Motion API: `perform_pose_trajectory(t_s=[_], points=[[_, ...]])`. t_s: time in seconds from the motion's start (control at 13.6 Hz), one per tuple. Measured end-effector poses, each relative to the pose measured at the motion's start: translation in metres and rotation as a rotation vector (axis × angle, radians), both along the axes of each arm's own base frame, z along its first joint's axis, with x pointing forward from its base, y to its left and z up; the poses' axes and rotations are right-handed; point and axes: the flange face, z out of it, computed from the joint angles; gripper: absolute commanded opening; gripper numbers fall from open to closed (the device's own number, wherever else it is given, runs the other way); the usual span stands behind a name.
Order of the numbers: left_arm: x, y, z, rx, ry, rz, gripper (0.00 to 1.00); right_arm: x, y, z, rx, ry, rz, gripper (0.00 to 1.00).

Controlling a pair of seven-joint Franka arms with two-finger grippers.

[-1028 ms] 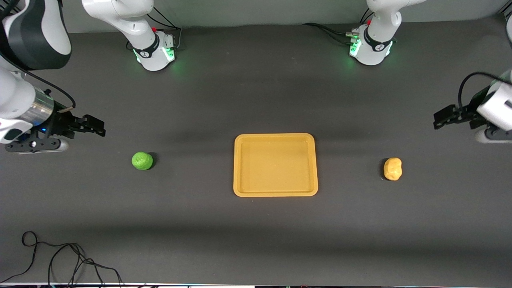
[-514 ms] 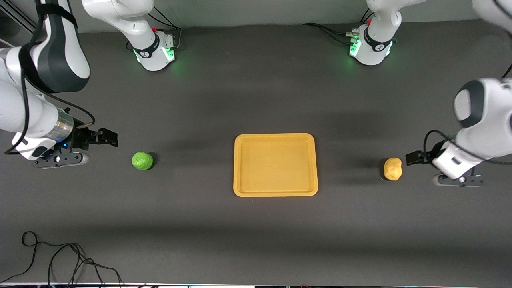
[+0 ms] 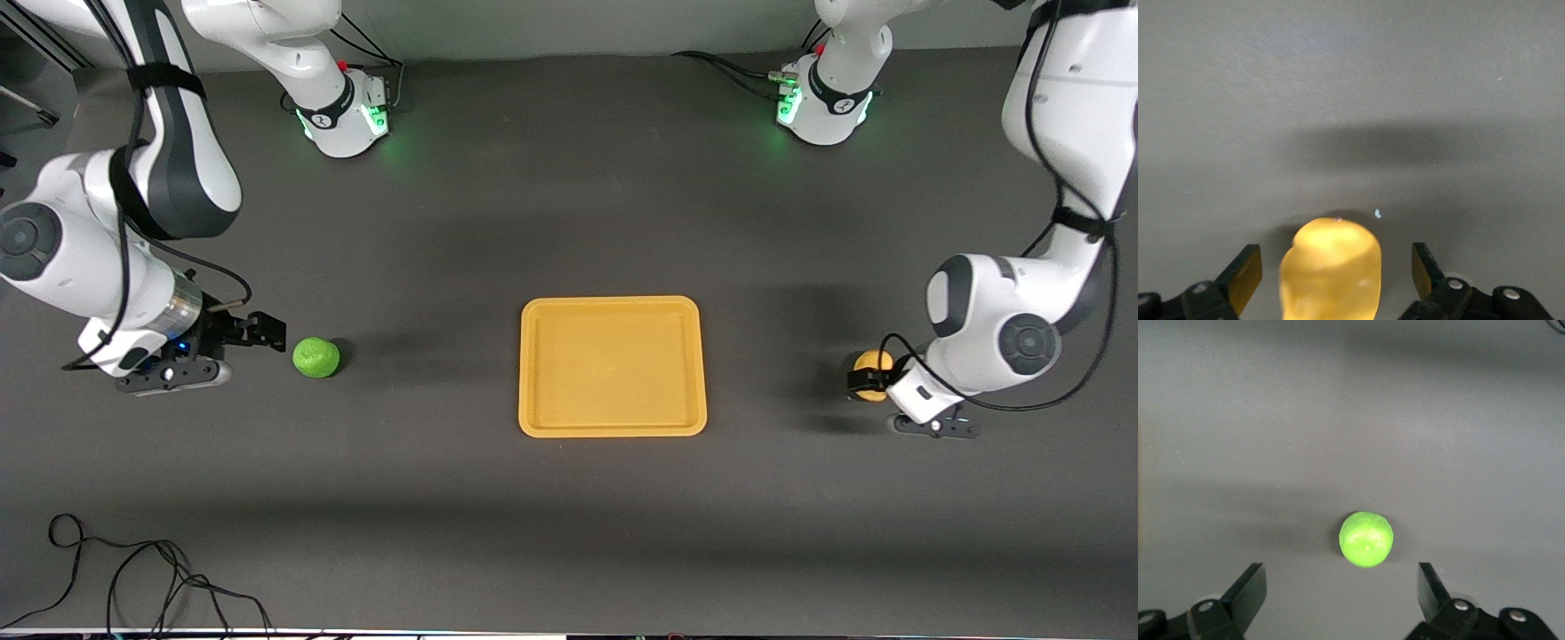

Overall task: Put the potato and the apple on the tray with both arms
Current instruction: 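Close the right gripper on the apple while the left gripper grasps the potato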

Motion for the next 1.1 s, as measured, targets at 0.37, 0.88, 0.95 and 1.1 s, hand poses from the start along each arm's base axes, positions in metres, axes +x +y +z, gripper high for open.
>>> perform_pose_trajectory(t_s=[0.37,0.88,0.95,1.1], points=[[-0.003,-0.001,-0.001,0.000,-0.014,-0.004,0.99,-0.001,0.003,-0.059,0.003,-0.045,0.009,1.00],[-0.006,-0.001,-0.002,0.014,-0.012,-0.016,0.45,-0.034,0.000,-0.180,-0.010,0.060,0.015,1.00],[-0.005,-0.001,-0.001,0.015,-0.013,-0.012,0.44,-0.035,-0.003,-0.185,-0.024,0.068,0.025,1.00],[-0.006,-0.001,-0.001,0.015,-0.013,-0.004,0.42,-0.035,-0.010,-0.187,-0.062,0.069,0.058,0.99]])
